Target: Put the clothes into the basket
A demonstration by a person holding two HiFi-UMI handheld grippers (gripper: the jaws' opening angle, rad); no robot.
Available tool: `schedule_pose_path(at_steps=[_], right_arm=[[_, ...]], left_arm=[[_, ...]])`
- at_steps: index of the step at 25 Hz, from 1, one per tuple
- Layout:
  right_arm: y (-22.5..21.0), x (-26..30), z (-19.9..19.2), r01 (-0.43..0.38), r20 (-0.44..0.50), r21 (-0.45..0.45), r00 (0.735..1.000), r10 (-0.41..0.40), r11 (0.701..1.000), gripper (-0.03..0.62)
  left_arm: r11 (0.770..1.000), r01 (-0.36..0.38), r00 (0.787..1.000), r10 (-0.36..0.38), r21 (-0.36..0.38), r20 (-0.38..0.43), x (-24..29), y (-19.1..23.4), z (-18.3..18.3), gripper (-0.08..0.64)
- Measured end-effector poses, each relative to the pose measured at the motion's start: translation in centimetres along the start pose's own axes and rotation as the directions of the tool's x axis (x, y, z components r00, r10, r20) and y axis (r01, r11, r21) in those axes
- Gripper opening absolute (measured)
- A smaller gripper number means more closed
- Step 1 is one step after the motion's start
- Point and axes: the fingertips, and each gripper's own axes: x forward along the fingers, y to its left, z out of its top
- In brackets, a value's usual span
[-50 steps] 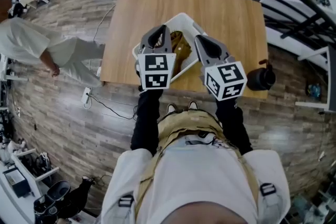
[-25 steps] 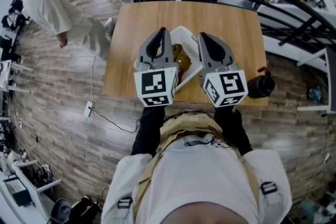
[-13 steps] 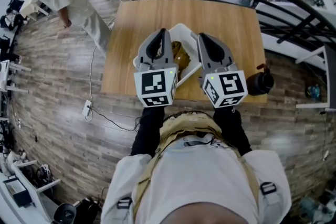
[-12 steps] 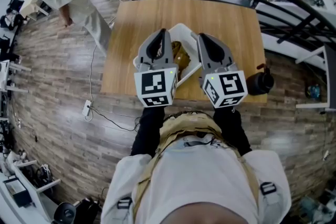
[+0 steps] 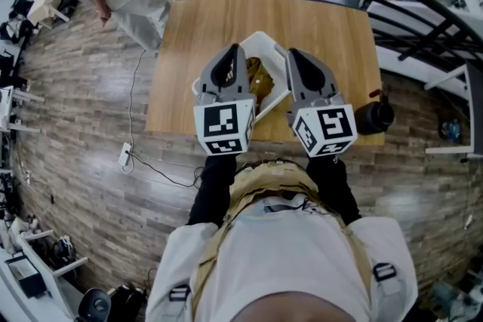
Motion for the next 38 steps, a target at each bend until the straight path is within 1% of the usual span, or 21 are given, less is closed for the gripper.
schedule_pose_path(at_steps=[6,20,24,38], right_arm=[[0.29,0.01,0.4,-0.016,0.007,-0.003,1.0,0.016,1.0,0.02],[0.07,-0.44,0.44,-0.006,0.014,0.006,1.0,0.006,1.0,0.02],[0.13,-0.56,0.44,-0.008,0.015,0.004,1.0,0.008,1.0,0.02],[0.15,-0.58,0.44,-0.007,0.017,0.001,1.0,0.007,1.0,0.02]], left_arm=[[1.0,0.003,1.0,-0.003,0.0,-0.008,-0.03,-0.11,-0.04,-0.002],[1.0,0.003,1.0,-0.003,0.001,-0.022,-0.38,-0.35,-0.26,0.0],[1.0,0.005,1.0,-0.005,-0.001,-0.011,-0.4,-0.5,-0.03,-0.001],[1.0,0.014,1.0,-0.014,0.005,-0.02,-0.3,-0.76,-0.28,-0.002]])
